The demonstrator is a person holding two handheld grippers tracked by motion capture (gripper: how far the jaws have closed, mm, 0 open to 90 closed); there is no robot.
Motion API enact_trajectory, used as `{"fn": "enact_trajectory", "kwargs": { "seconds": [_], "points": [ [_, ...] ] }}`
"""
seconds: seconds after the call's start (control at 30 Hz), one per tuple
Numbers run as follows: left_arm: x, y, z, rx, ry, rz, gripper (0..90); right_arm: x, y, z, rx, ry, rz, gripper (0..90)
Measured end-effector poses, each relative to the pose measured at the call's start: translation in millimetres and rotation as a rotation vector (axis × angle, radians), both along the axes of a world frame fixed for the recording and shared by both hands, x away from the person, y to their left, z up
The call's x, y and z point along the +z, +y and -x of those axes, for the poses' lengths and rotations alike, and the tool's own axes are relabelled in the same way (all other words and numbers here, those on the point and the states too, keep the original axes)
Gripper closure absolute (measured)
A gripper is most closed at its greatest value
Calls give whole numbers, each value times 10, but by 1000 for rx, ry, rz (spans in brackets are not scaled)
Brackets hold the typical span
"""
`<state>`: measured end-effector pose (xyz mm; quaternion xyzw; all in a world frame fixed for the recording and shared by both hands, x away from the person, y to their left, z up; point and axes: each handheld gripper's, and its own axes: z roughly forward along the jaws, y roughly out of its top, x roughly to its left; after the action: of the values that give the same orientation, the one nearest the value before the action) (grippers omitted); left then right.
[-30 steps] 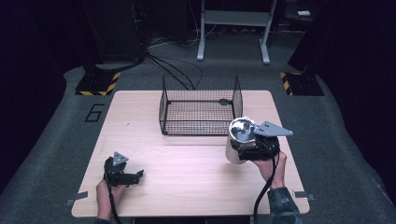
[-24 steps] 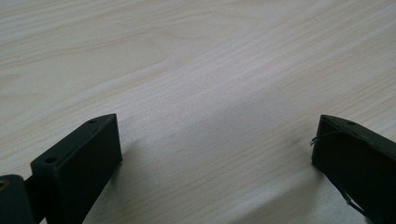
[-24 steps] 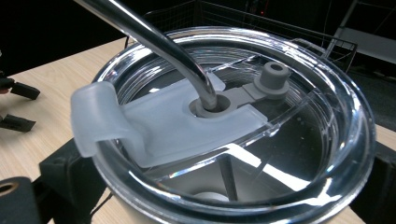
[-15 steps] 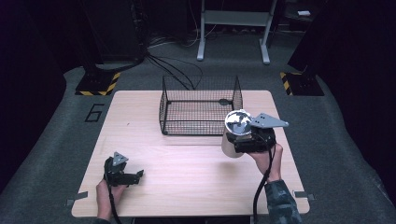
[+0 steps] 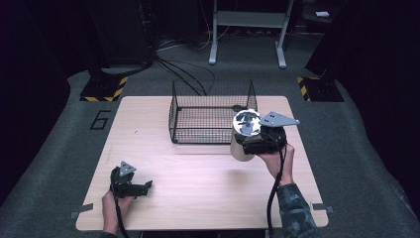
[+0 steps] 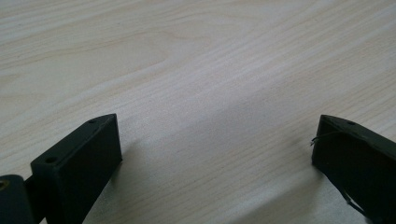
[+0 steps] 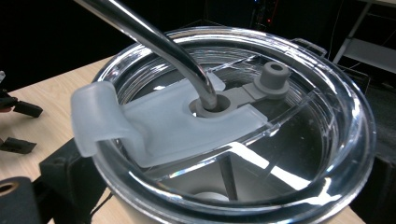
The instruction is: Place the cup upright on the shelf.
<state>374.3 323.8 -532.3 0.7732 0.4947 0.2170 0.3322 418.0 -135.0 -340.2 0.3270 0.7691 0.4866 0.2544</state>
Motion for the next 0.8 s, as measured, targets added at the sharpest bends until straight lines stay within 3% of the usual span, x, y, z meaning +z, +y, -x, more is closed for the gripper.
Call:
{"fn": "enact_trajectory", "kwargs": {
  "seconds": [0.8],
  "points": [
    [0,0,0,0,0,1,13,244,173,-287,7,-6,-1,35]
  ]
}}
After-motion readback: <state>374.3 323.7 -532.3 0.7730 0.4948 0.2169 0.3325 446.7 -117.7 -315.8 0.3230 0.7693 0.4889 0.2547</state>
